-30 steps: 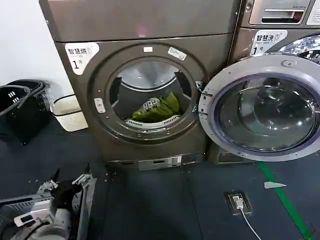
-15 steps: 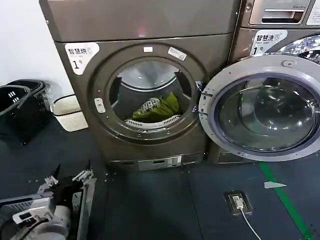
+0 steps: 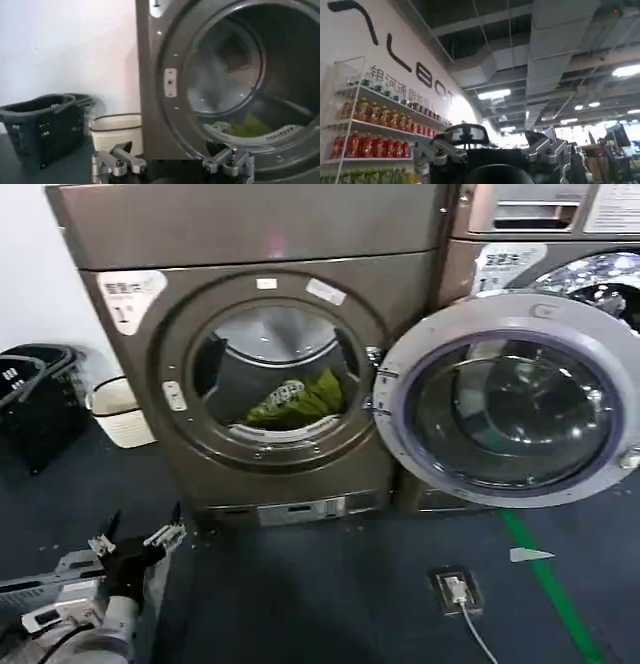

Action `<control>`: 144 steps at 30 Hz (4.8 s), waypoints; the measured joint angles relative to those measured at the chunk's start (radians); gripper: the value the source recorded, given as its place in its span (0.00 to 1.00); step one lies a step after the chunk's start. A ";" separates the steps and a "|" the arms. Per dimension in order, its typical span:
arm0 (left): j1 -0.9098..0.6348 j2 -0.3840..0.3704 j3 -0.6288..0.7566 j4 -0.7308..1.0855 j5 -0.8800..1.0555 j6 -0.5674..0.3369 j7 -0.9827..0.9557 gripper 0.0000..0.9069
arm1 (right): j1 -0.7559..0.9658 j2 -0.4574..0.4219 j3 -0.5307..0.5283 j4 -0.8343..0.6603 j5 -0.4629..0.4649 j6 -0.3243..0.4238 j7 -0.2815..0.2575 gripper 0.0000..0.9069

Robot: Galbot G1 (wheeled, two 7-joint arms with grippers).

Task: Grasp the clothes from the dryer.

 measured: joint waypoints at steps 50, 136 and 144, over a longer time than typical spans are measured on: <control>-0.003 -0.005 -0.004 -0.013 -0.026 0.007 0.019 1.00 | -0.001 0.012 -0.020 0.038 0.015 0.176 -0.121 1.00; -0.626 0.045 0.171 0.631 -0.029 -0.180 0.099 1.00 | -0.058 0.083 0.062 0.127 0.060 0.224 -0.158 1.00; -0.866 0.022 0.212 0.960 0.021 -0.262 0.118 1.00 | -0.054 0.079 0.059 0.129 0.068 0.229 -0.164 1.00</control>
